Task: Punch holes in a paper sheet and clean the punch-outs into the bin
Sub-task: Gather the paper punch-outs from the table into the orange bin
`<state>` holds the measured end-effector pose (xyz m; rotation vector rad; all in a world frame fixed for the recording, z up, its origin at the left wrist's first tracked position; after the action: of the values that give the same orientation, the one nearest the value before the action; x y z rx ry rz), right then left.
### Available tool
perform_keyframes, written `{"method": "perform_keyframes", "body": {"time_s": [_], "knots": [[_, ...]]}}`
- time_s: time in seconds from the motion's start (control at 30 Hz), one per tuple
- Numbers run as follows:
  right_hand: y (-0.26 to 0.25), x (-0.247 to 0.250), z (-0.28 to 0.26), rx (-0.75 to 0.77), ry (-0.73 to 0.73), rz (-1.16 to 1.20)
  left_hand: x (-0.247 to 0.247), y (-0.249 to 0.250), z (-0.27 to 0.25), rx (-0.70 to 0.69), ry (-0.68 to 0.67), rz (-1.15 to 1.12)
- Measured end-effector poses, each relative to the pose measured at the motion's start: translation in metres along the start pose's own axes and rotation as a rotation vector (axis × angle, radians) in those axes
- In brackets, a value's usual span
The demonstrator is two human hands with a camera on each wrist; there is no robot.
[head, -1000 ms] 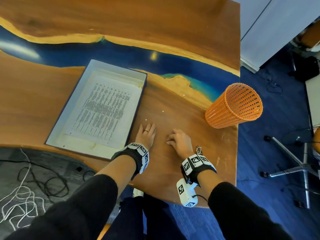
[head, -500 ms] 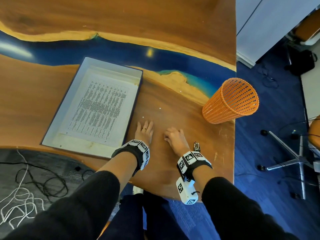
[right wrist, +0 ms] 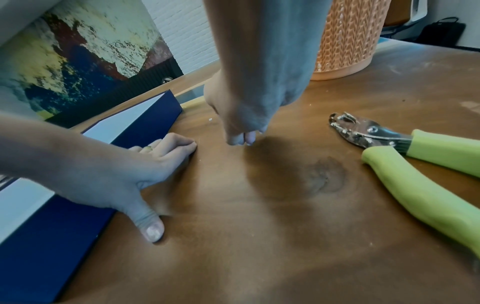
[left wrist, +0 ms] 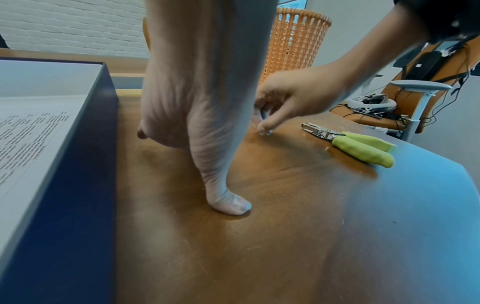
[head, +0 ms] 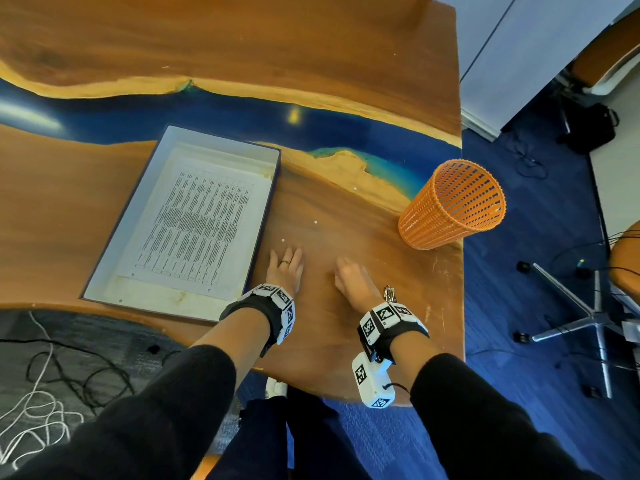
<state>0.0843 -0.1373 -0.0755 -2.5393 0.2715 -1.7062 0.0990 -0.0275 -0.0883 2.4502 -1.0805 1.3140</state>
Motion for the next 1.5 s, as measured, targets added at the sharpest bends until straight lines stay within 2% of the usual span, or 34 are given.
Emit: {"method": "perform_keyframes", "body": {"time_s": [0.2, 0.37, 0.47, 0.57, 0.63, 0.7, 0.8, 0.87, 1.2, 1.33, 1.43, 1.5], "knots": [[0.009, 0.039, 0.005, 0.017, 0.019, 0.078, 0.008, -0.005, 0.0, 0.002, 0.01, -0.065], [0.015, 0.096, 0.008, 0.053, 0.152, 0.182, 0.019, -0.004, -0.001, 0.013, -0.036, -0.06], [0.02, 0.147, 0.003, 0.098, 0.278, 0.214, 0.016, -0.004, 0.0, -0.001, -0.088, -0.01], [0.043, 0.213, -0.014, 0.094, 0.496, 0.25, 0.011, -0.006, 0.002, -0.015, -0.108, -0.057], [0.075, 0.252, -0.03, 0.007, 0.634, 0.272, 0.009, -0.006, 0.003, -0.017, -0.099, -0.081], [0.117, 0.272, -0.044, -0.128, 0.708, 0.295, 0.008, -0.006, 0.004, -0.012, -0.09, -0.094], [0.166, 0.275, -0.056, -0.29, 0.679, 0.293, 0.008, -0.004, 0.006, -0.015, -0.119, -0.059], [0.18, 0.269, -0.06, -0.355, 0.623, 0.286, 0.007, -0.004, 0.008, -0.018, -0.134, -0.045], [0.207, 0.253, -0.057, -0.446, 0.625, 0.317, 0.007, -0.006, 0.002, -0.017, -0.095, -0.011], [0.189, 0.264, -0.051, -0.386, 0.697, 0.344, 0.005, -0.005, 0.0, -0.017, -0.106, -0.02], [0.145, 0.278, -0.041, -0.246, 0.778, 0.321, 0.003, -0.003, 0.0, -0.005, -0.081, -0.034], [0.112, 0.277, -0.027, -0.127, 0.781, 0.33, 0.003, -0.003, -0.001, 0.0, -0.056, -0.03]]}}
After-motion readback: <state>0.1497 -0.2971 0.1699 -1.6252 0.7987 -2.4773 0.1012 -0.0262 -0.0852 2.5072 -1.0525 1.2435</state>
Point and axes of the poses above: each hand's wrist, its own z-axis towards the middle knuckle, its own x-axis out of the back of the hand, y = z × x, the point moved 10 cm from there along z, towards the middle knuckle, and after that the axes turned 6 degrees about -z, right-handed, at the moved point
